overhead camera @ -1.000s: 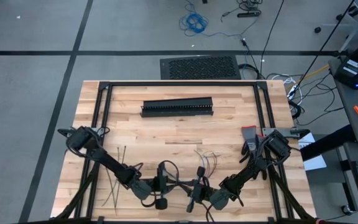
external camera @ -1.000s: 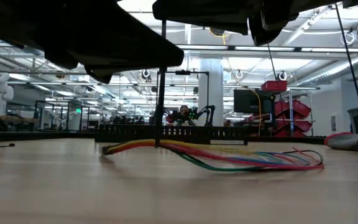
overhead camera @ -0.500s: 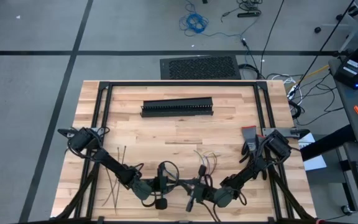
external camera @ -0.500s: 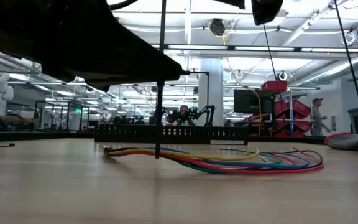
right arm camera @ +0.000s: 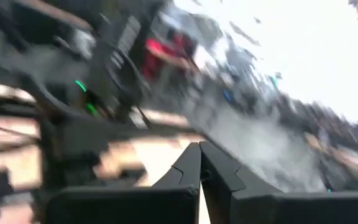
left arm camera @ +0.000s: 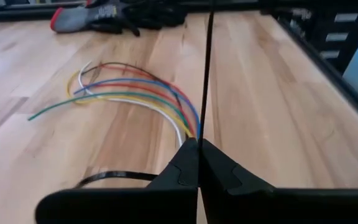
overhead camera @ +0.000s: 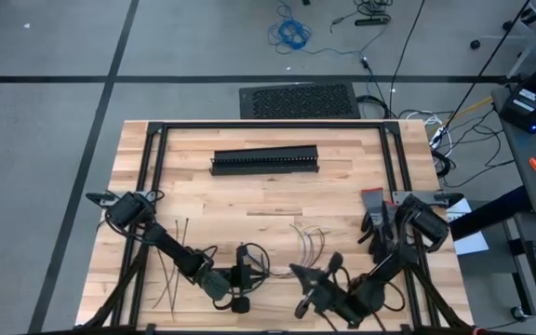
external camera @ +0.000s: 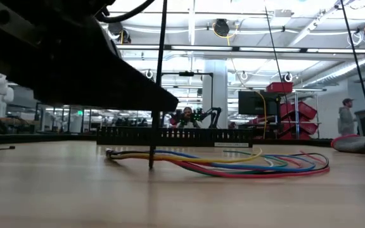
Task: Ziptie cables
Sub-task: Wrap the zip tie around the cable wires
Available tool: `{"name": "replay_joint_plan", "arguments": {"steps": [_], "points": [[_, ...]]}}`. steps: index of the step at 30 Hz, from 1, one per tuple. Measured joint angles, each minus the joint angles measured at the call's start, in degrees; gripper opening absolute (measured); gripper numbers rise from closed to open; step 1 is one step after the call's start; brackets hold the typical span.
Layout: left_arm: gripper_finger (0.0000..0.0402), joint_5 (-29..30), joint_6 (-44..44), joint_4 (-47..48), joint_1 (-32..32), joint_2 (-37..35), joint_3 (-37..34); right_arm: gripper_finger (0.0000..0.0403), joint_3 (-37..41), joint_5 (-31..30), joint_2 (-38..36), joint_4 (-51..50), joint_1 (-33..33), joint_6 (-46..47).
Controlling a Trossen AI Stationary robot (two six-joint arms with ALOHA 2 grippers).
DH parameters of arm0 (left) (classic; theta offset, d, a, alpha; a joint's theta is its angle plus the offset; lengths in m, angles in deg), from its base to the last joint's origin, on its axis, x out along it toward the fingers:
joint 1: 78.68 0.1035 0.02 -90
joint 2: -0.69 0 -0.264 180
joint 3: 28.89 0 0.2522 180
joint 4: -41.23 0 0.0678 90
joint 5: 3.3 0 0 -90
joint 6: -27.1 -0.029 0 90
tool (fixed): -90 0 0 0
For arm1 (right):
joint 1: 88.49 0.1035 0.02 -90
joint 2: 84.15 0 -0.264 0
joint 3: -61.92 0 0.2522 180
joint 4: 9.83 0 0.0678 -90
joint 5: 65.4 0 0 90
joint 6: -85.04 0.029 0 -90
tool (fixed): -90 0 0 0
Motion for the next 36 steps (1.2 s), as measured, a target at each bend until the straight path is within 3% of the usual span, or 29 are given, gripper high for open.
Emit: {"name": "replay_joint_plan", "arguments": {"steps": [2, 4, 7, 11, 16, 19, 22, 29, 36], "points": [[0.0004, 0.0, -0.2, 0.2, -0.1, 0.0, 0.0, 0.0001, 0.3, -3.5, -0.2, -1.1, 1.1, 2.3], [0.0004, 0.1, -0.2, 0.2, -0.1, 0.0, 0.0, 0.0, 1.1, -3.2, 0.1, -4.2, 2.3, 7.7], [0.0004, 0.1, -1.4, 0.1, -0.1, 0.0, 0.0, 0.0014, 2.0, 2.6, 0.2, -10.3, 4.0, 18.9], [0.0004, 0.2, -1.7, 0.1, 0.0, 0.0, 0.0, 0.0068, 3.2, 6.6, 0.2, -20.4, 3.4, 36.6], [0.0004, 0.2, -1.7, 0.3, 0.1, -0.1, 0.1, 0.0142, 3.9, 18.8, 0.3, -37.5, -0.7, 57.5], [0.0004, 0.2, -1.6, 0.3, 0.3, -0.1, 0.1, 0.0155, 3.9, 28.6, 0.3, -42.1, -4.0, 65.7], [0.0004, 0.2, -0.1, 0.3, 0.4, -0.1, 0.1, 0.0142, 3.9, 33.1, 0.3, -42.5, -7.1, 67.9], [0.0004, -0.1, 1.3, 0.1, 0.2, -0.1, 0.1, 0.0097, 3.9, 33.3, 0.3, -45.1, -10.2, 68.1], [0.0004, -0.5, 1.6, 0.0, 0.0, -0.2, 0.2, 0.0088, 3.9, 30.8, 0.3, -45.2, -8.0, 67.3]]}}
